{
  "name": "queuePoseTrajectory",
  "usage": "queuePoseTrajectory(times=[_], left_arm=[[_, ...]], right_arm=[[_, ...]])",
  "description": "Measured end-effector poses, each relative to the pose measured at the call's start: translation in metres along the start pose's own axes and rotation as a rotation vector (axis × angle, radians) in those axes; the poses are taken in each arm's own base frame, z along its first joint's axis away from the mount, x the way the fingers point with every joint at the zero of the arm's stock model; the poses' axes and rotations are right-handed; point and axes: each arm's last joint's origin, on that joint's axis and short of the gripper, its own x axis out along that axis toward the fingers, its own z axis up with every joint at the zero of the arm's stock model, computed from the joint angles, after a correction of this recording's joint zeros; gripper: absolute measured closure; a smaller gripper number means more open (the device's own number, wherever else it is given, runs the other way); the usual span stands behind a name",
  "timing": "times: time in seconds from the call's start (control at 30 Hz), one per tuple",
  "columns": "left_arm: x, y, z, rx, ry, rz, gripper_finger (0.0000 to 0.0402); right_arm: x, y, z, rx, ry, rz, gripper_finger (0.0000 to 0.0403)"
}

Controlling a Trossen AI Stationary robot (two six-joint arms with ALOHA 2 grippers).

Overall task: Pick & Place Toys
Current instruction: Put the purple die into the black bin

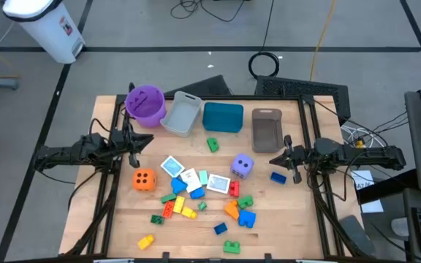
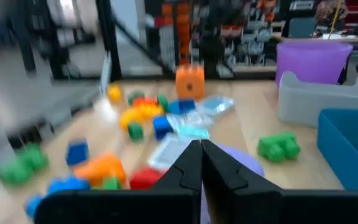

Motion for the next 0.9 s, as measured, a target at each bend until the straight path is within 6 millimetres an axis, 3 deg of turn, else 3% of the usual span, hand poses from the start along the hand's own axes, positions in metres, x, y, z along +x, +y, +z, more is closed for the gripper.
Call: queuePoseTrajectory(times=[0.27,0.4,0.73,0.9], left_arm=[[0.0,0.0,0.0,0.0,0.0,0.0,0.035],[0.0,0.0,0.0,0.0,0.0,0.0,0.035],[0.0,0.0,0.001,-0.005,-0.009,0.001,0.035],[0.0,0.0,0.009,-0.158,-0.094,-0.003,0.035]], right_arm=[[0.001,0.001,0.021,0.18,-0.326,0.058,0.0403],[0.001,0.002,0.033,0.183,-0.501,0.077,0.0403],[0.033,-0.005,0.015,0.193,-0.269,-0.007,0.0403],[0.047,-0.006,0.019,0.129,-0.299,-0.01,0.0403]])
